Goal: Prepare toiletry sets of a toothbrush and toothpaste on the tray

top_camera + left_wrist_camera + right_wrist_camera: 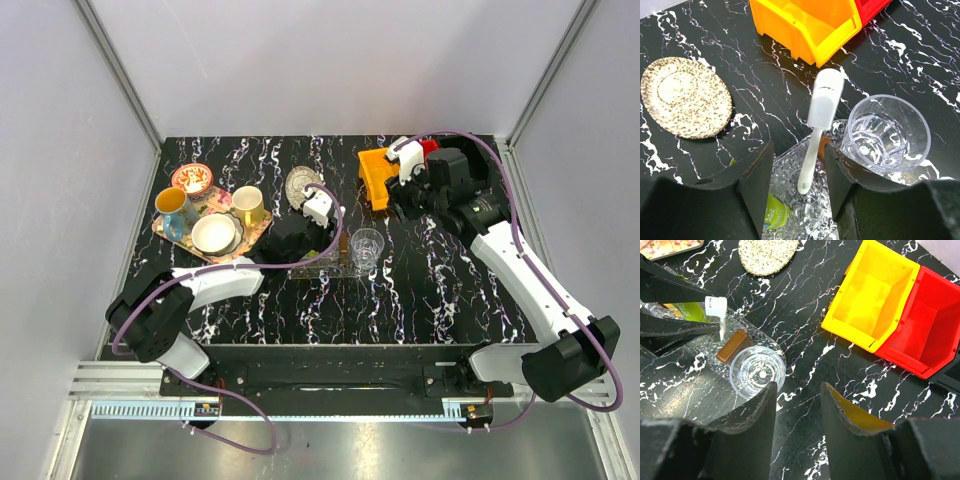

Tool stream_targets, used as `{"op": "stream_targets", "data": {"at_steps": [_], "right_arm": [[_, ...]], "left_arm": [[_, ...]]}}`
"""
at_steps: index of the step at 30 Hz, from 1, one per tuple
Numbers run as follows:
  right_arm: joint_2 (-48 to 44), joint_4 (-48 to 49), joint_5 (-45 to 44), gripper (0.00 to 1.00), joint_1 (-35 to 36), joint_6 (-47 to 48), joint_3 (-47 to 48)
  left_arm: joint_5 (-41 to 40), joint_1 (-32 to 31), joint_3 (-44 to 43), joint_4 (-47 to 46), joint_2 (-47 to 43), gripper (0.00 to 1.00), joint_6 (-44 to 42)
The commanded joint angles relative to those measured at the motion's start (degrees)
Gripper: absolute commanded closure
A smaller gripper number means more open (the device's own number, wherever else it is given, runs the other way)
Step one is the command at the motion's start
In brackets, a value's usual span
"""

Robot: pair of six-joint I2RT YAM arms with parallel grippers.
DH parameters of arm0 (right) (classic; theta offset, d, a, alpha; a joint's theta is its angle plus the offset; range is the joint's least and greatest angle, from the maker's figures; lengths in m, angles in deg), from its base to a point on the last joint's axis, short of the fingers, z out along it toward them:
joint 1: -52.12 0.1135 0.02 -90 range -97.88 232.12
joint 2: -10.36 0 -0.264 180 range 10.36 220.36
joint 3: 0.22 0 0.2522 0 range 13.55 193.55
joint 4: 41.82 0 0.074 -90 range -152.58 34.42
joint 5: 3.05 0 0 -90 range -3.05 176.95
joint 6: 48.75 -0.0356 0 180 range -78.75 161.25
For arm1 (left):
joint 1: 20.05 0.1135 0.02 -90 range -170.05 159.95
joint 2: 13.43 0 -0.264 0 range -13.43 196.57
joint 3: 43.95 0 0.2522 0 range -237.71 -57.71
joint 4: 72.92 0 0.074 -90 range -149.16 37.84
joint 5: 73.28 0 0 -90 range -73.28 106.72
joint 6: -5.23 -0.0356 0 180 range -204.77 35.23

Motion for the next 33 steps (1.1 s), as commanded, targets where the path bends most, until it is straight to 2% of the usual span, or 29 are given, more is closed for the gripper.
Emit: {"op": "stream_targets", "data": {"at_steps": [1, 33], "right_arm": [[-1.18, 1.73, 0.58, 0.54, -0.48, 0.36, 0.07], [-0.21, 1.38, 0.32, 0.54, -0.56, 0.54, 0.87]], "left_arm": [[0.54, -0.24, -1.89, -1.5, -0.43, 0.5, -0.3], [3.79, -0.42, -0.75, 1.83, -7.63, 0.45, -1.8]]}}
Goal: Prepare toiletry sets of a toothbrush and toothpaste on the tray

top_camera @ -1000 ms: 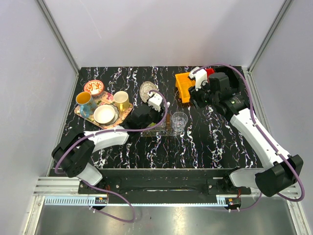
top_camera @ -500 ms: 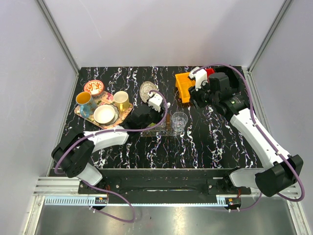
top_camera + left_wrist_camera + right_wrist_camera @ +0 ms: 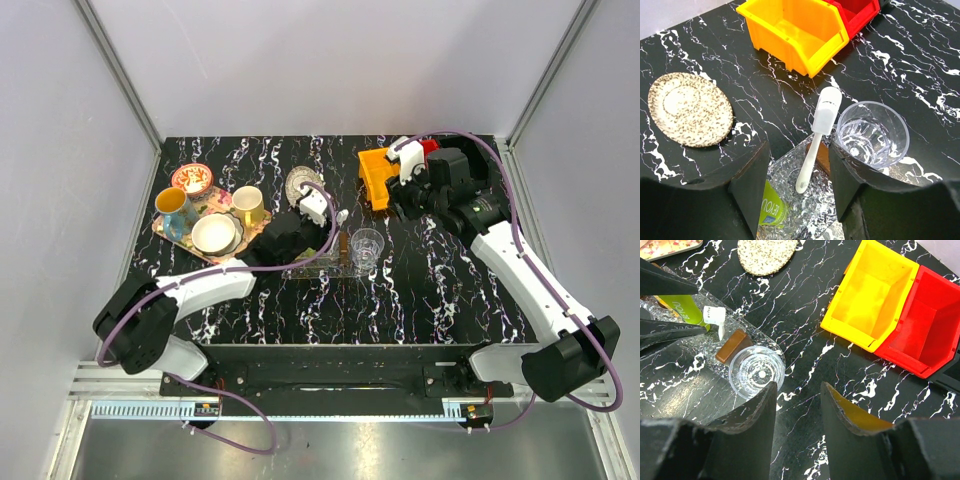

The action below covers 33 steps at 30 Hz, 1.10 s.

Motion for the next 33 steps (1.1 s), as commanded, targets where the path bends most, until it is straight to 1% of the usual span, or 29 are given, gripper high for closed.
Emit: {"op": "stream_targets", "data": {"at_steps": [1, 12, 22, 28, 33], "right_arm": [[-0.15, 1.38, 0.23, 0.54, -0.37, 0.52, 0.87], [0.2, 1.29, 0.49, 0.54, -0.37, 0.61, 1.04], [-0.23, 1.03, 0.58, 0.54, -0.45, 0.69, 1.13], [0.03, 0.59, 0.49, 0.54, -0.37, 0.87, 1.57], [0.38, 0.59, 0.76, 0.54, -0.37, 0.87, 1.74]], "left_arm": [[1.96, -0.33, -0.75, -0.54, -3.65, 0.45, -0.94], [4.42, -0.33, -1.36, 2.97, -7.35, 0.42, -1.91], [4.77, -0.33, -2.07, 4.47, -9.46, 0.41, -5.86], [3.28, -0.33, -3.04, 7.01, -12.0, 0.39, -11.04], [3.01, 0.37, -3.47, 11.23, -14.2, 0.37, -14.91]]}}
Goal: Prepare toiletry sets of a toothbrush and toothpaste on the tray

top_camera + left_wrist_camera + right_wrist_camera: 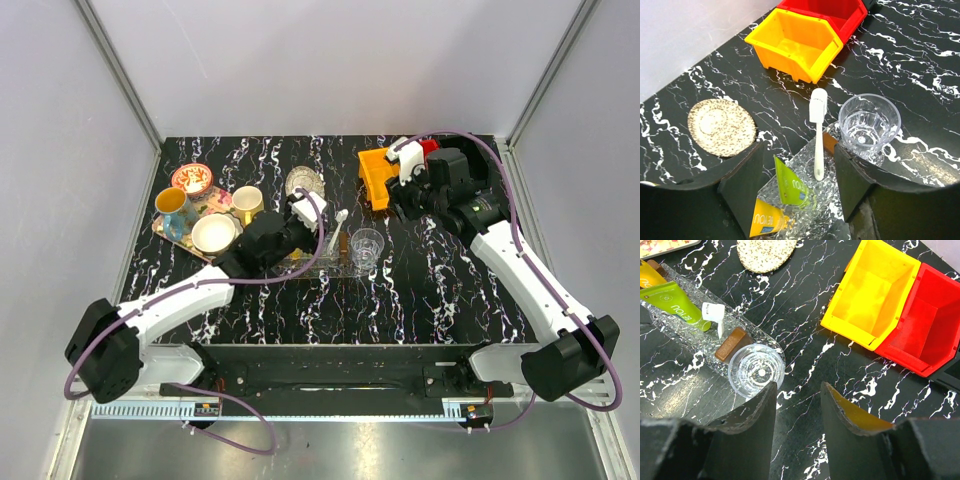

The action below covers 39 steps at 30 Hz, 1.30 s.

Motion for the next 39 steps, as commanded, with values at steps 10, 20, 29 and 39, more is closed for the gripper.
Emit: {"op": "stream_targets", "data": {"at_steps": [10, 20, 29, 39], "right_arm": [[0.1, 0.56, 1.37, 0.54, -0.34, 0.69, 2.43], [-0.34, 0.56, 1.37, 0.54, -0.35, 0.87, 1.81], [-0.08, 0.3, 1.72, 0.54, -0.26, 0.69, 1.46], [0.18, 0.39, 1.9, 0.54, -0.26, 0.78, 1.28]], "left_arm": [[6.72, 4.63, -7.73, 11.96, -1.81, 0.37, -6.18], [12.43, 6.48, -13.8, 19.78, 3.46, 0.4, -6.71], [12.79, 7.18, -15.91, 23.3, 6.63, 0.41, -7.85], [12.79, 7.71, -16.35, 24.36, 7.95, 0.44, -8.73]]}}
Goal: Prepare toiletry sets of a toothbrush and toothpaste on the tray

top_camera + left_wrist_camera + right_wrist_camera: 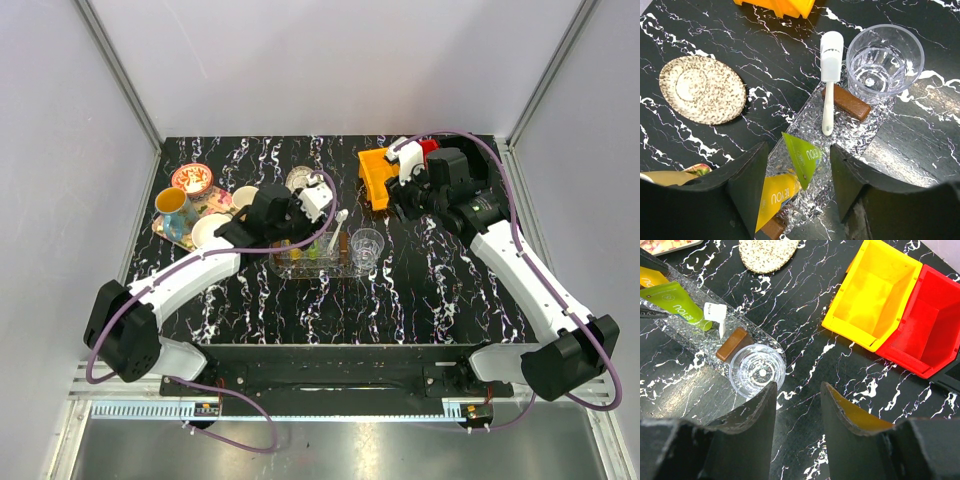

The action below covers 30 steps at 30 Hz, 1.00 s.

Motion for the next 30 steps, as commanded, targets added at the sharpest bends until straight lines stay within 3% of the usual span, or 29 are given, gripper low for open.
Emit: {"op": "stream_targets", "data": {"at_steps": [1, 19, 30], "right_arm": [[0.07, 0.45, 1.48, 0.54, -0.32, 0.52, 1.06], [-0.37, 0.1, 1.4, 0.54, -0.32, 0.61, 1.06], [-0.1, 0.01, 1.48, 0.54, -0.24, 0.61, 1.42]], "left_arm": [[1.42, 0.41, -3.09, -0.43, 0.87, 0.44, -1.34], [4.67, 1.82, -5.63, 2.65, 3.59, 0.61, -5.56], [8.28, 2.52, -6.6, 5.2, 4.56, 0.66, -8.29]]}}
